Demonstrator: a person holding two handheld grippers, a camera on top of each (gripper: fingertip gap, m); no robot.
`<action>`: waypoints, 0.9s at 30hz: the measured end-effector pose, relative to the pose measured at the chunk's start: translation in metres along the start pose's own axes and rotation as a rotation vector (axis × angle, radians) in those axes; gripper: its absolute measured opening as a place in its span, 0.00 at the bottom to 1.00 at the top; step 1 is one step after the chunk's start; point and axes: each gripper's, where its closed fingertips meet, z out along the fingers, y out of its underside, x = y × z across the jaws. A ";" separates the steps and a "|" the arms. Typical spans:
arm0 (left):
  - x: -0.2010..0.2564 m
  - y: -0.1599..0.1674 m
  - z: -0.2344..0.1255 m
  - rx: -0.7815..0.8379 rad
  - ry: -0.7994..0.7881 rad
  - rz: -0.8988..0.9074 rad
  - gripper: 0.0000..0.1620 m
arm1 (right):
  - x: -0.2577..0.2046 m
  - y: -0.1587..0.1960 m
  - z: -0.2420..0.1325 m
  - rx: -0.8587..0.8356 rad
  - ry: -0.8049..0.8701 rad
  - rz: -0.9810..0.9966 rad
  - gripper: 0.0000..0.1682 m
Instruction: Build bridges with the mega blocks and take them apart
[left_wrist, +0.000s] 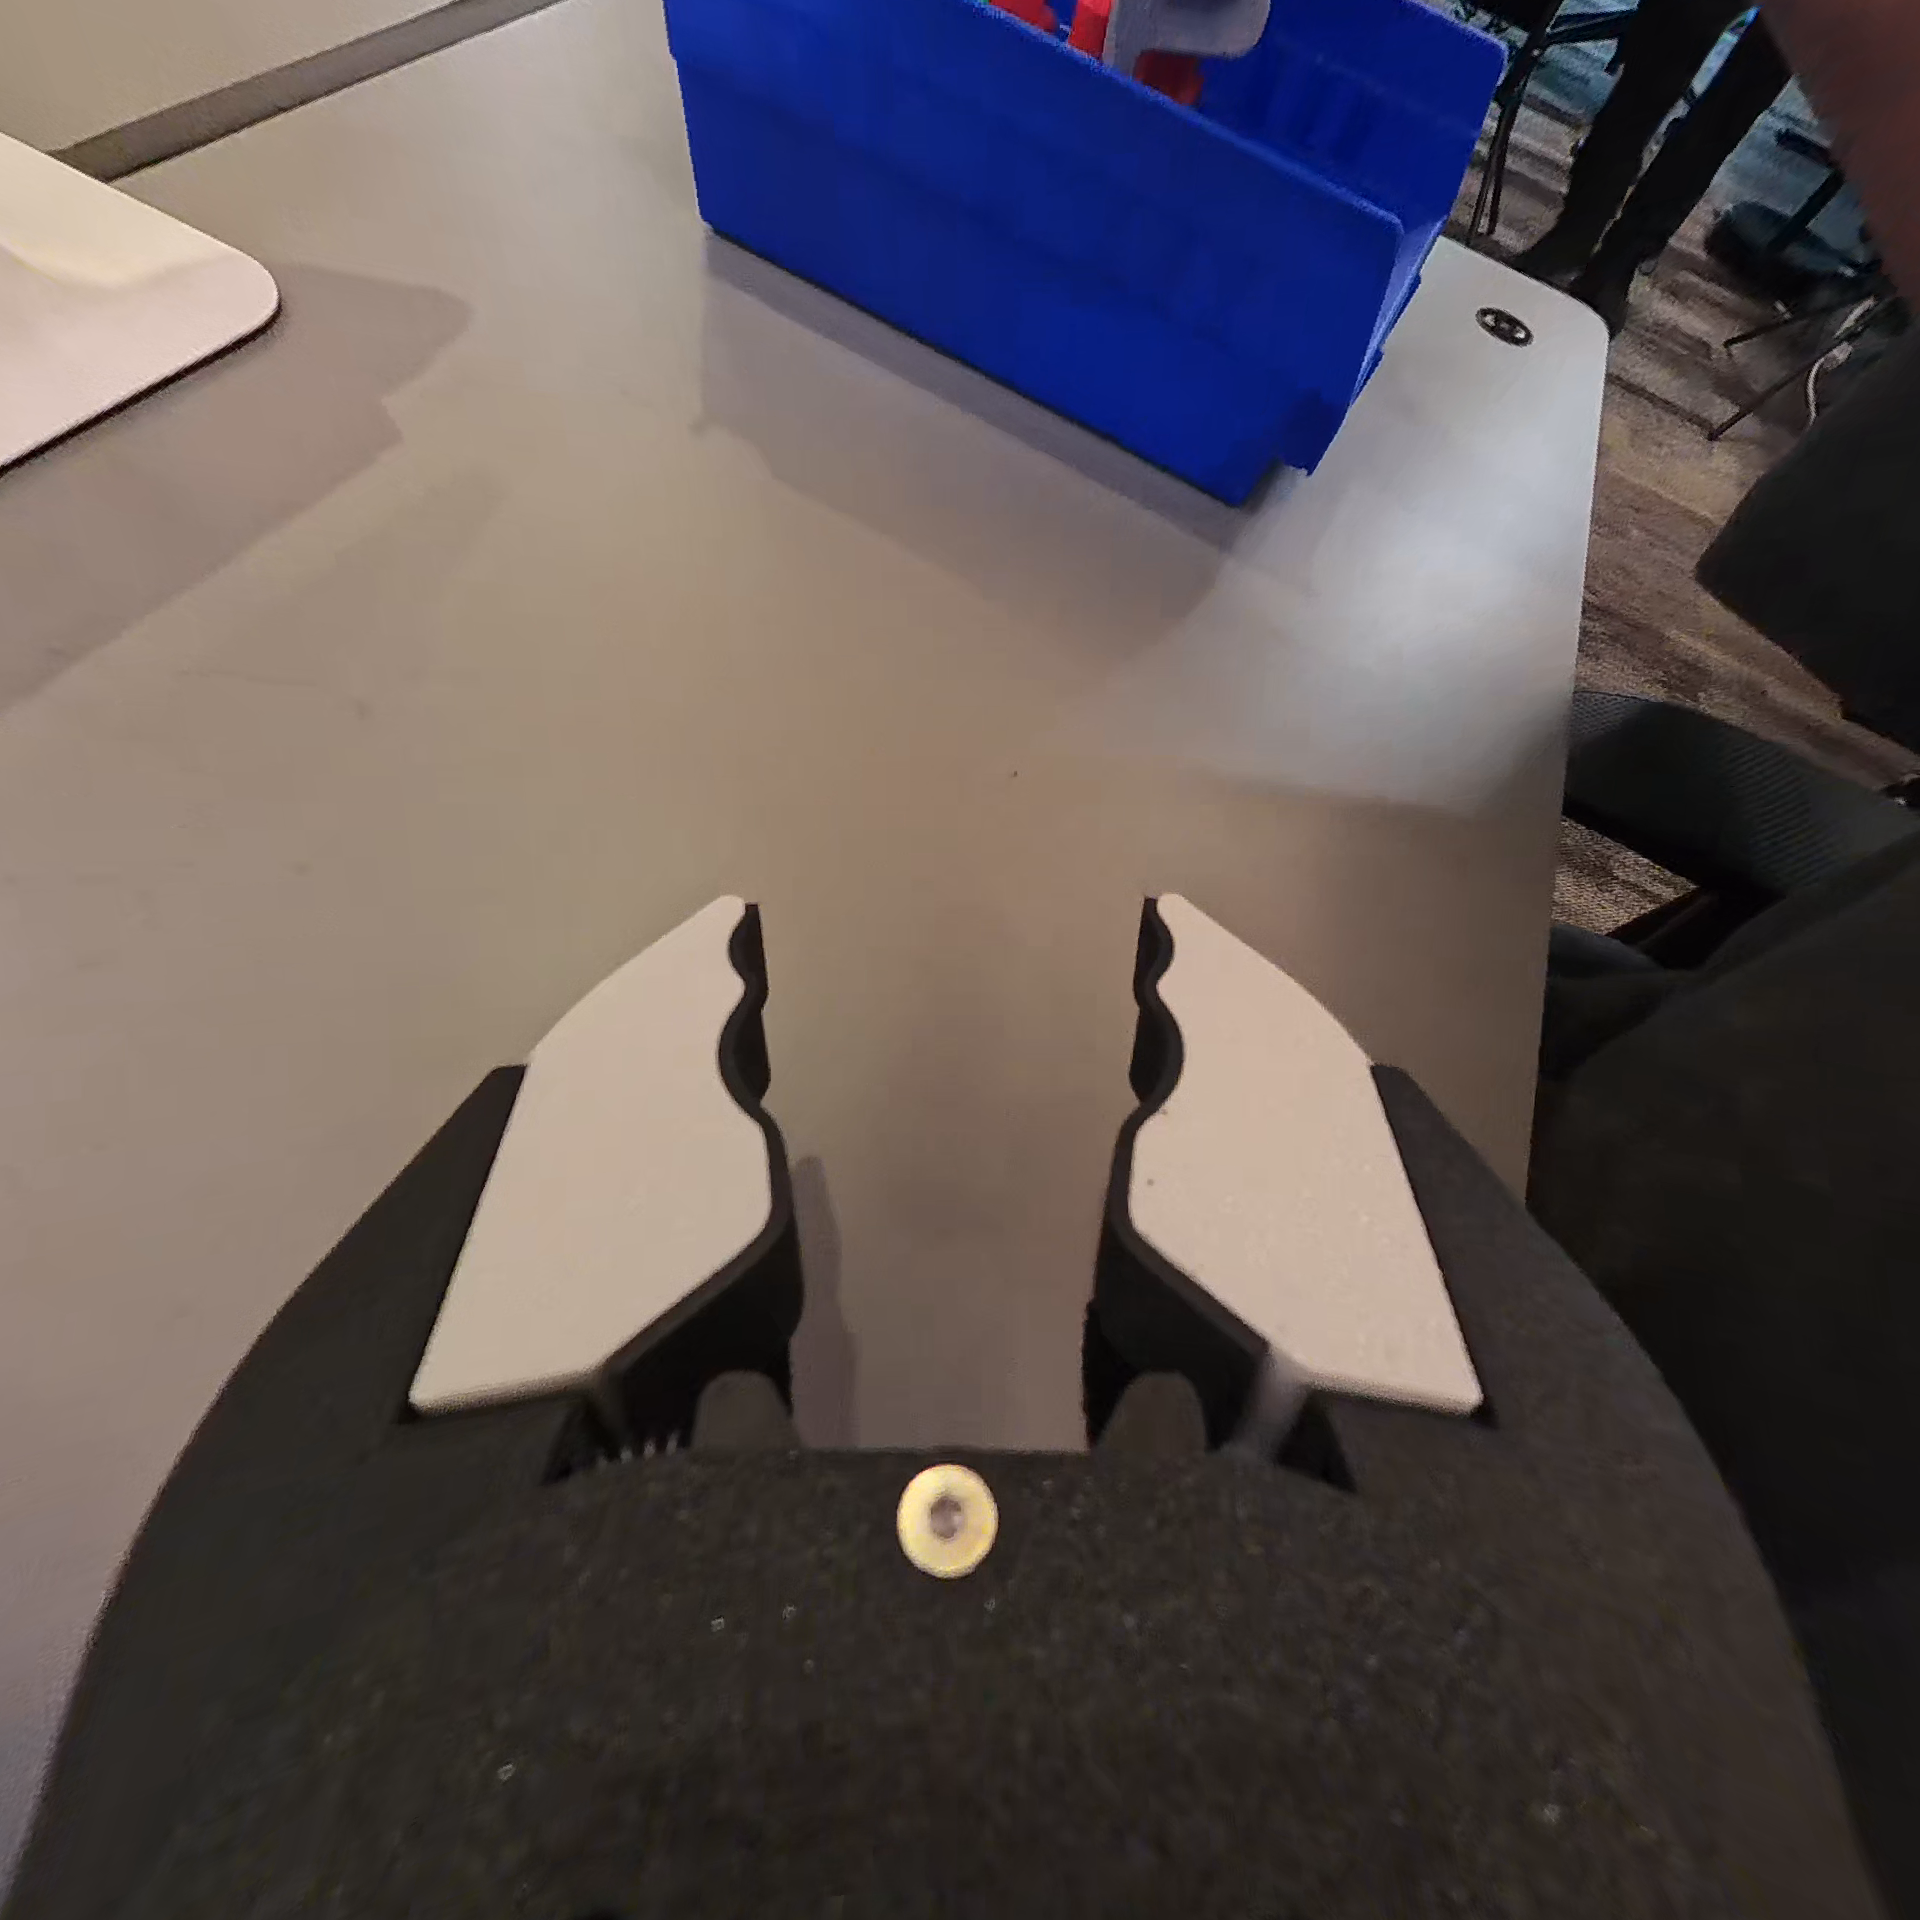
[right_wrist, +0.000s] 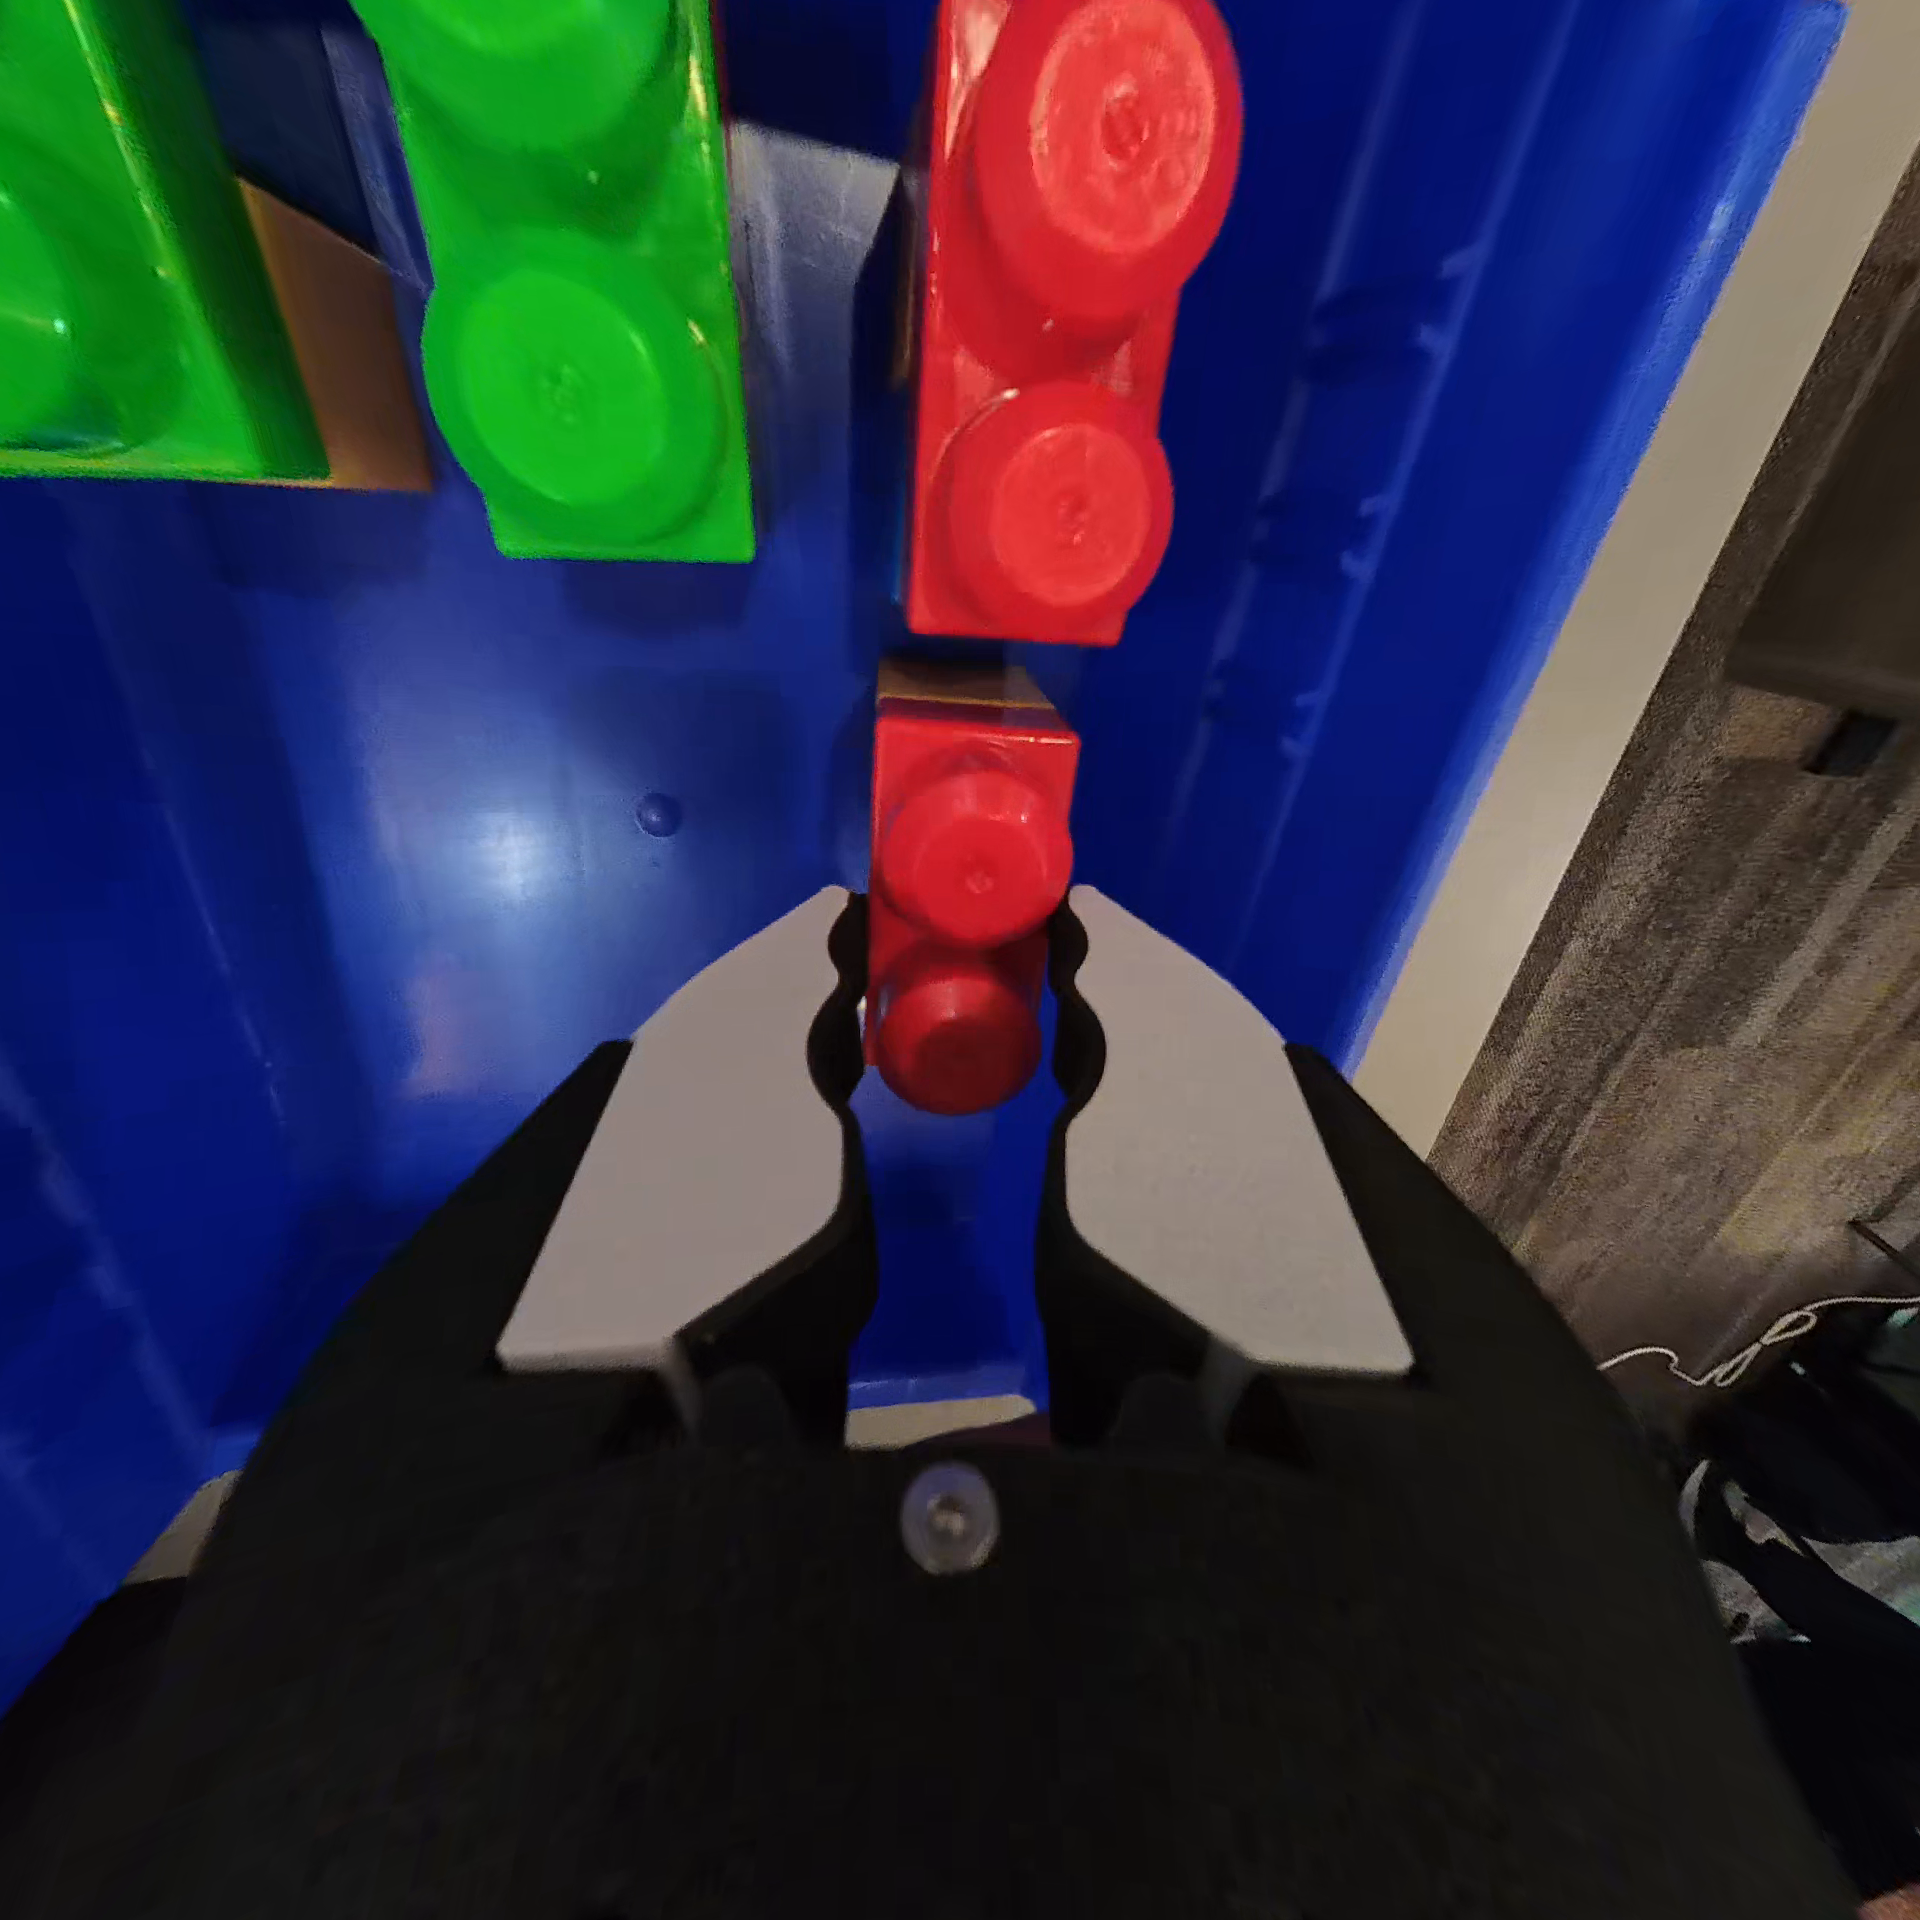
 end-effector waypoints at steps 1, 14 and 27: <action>-0.001 0.000 -0.001 0.002 0.001 -0.003 0.42 | 0.000 0.000 0.000 -0.003 -0.003 0.012 0.20; -0.008 -0.004 -0.009 0.045 -0.008 -0.049 0.43 | 0.006 0.002 -0.020 0.195 0.030 0.089 0.38; -0.025 0.009 -0.062 0.221 -0.297 -0.229 0.45 | -0.368 0.046 -0.125 0.987 -0.942 -0.318 0.33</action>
